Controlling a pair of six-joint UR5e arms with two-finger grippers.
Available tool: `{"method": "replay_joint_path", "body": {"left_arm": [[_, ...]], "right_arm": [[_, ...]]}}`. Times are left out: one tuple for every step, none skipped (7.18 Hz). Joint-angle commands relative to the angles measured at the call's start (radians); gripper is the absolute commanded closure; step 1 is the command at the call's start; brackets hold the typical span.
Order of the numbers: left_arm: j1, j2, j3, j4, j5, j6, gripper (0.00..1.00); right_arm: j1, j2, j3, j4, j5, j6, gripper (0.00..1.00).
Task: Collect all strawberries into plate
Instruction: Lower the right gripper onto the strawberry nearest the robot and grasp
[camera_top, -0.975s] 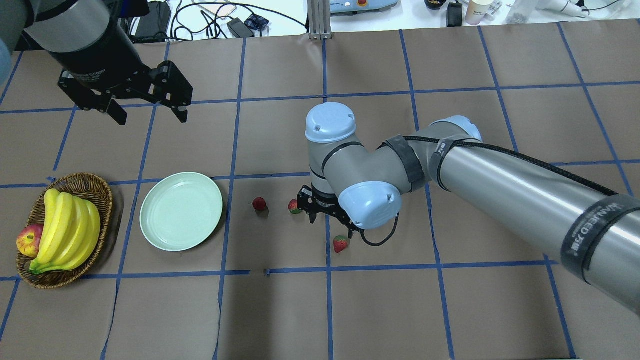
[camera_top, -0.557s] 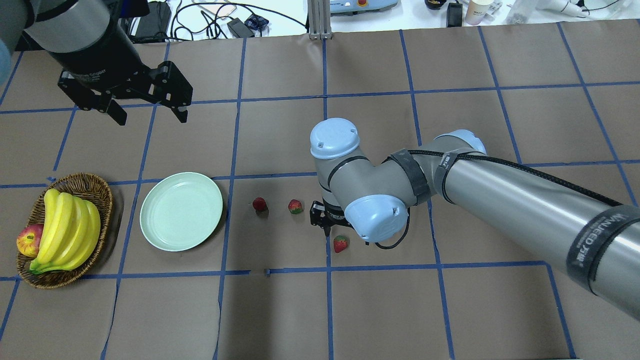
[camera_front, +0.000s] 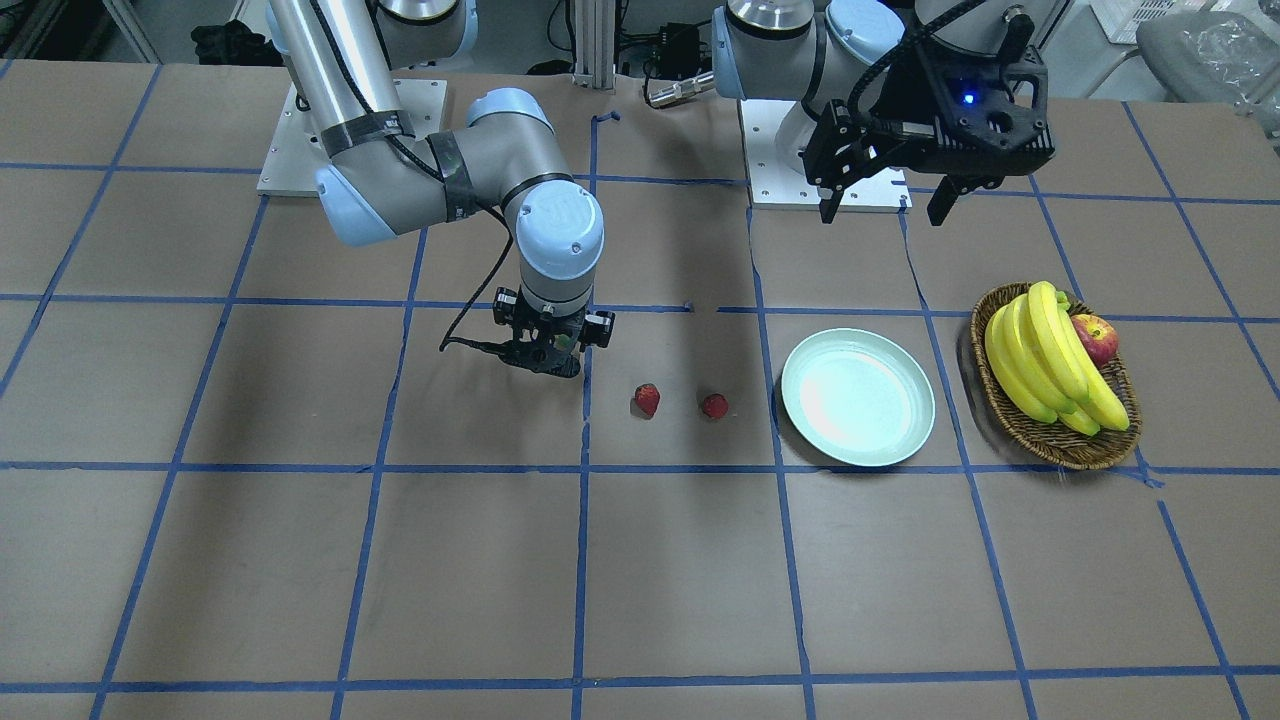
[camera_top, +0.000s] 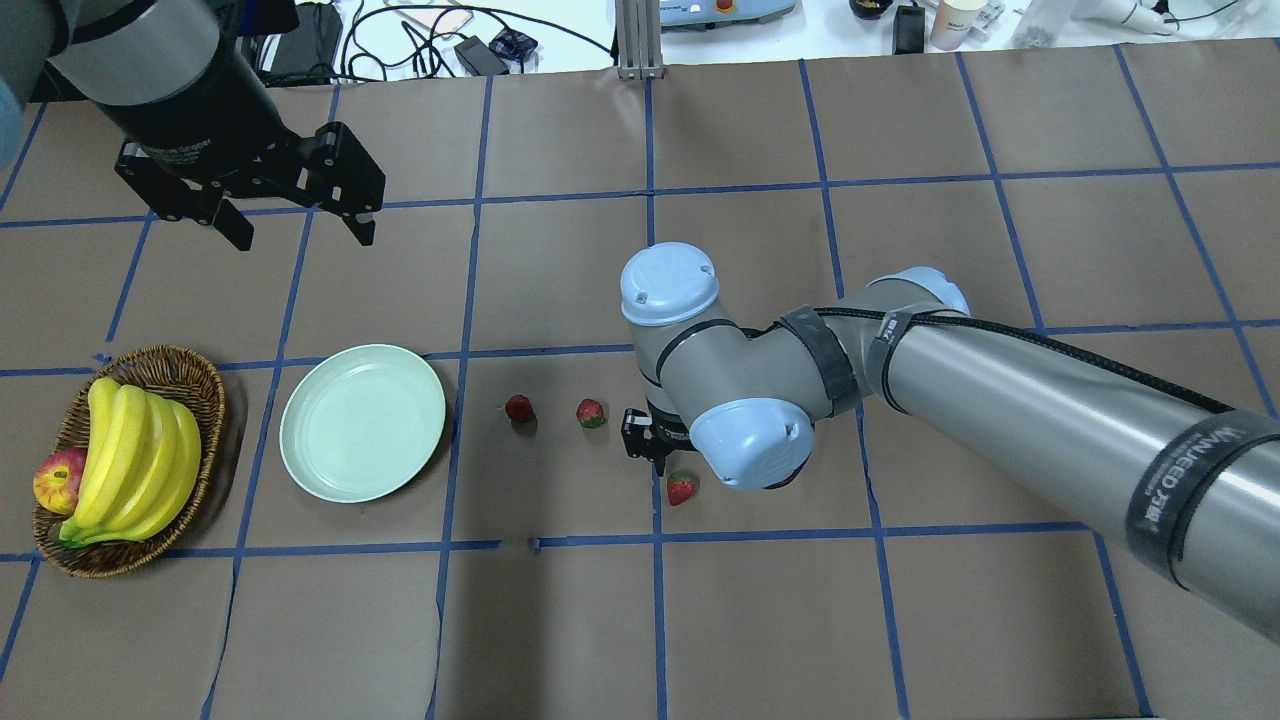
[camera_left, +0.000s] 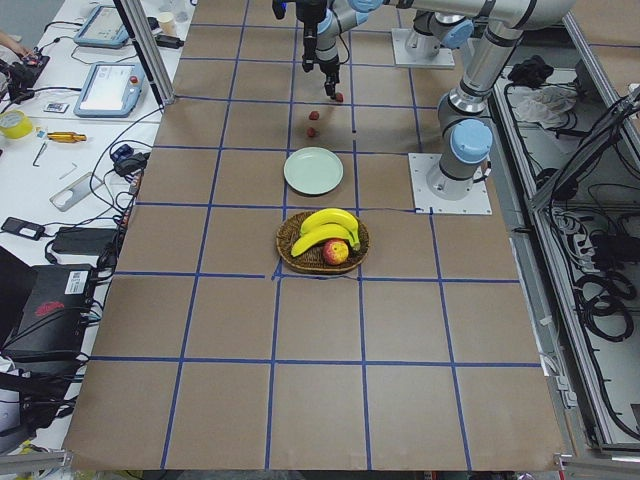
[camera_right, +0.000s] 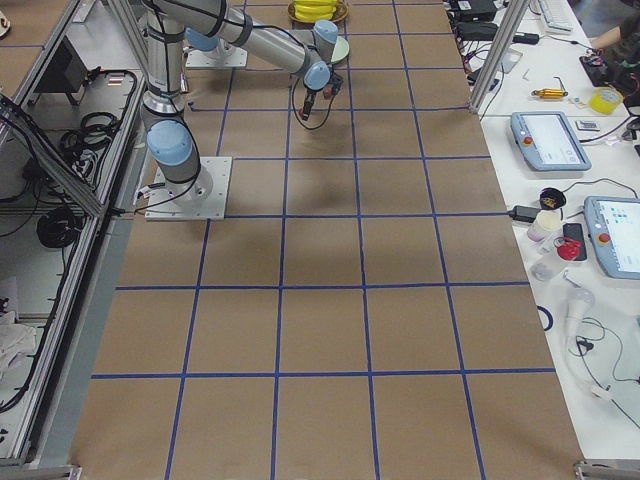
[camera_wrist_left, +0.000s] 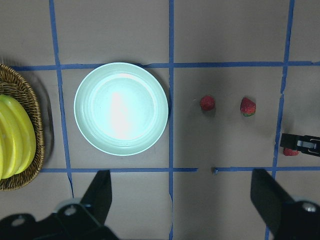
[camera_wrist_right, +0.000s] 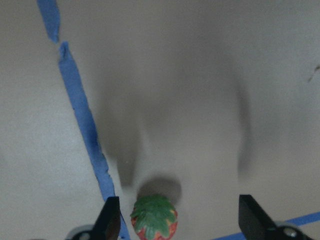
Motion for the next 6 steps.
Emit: {"method": "replay_joint_path", "body": {"left_arm": [[0.000,0.000,0.000,0.000,0.000,0.000,0.00],[0.000,0.000,0.000,0.000,0.000,0.000,0.00],[0.000,0.000,0.002,0.000,0.000,0.000,0.00],[0.000,0.000,0.002,0.000,0.000,0.000,0.00],[0.000,0.000,0.000,0.000,0.000,0.000,0.00],[0.000,0.000,0.002,0.000,0.000,0.000,0.00]], "right_arm": [[0.000,0.004,0.001,0.001,0.038,0.003,0.15],[0.000,0.004,0.001,0.001,0.034,0.003,0.15],[0.000,0.005,0.001,0.001,0.023,0.000,0.17],[0.000,0.007,0.001,-0.001,0.024,-0.001,0.25],[0.000,0.017,0.003,-0.008,0.026,0.000,0.38],[0.000,0.019,0.004,-0.028,0.029,0.002,0.45]]}}
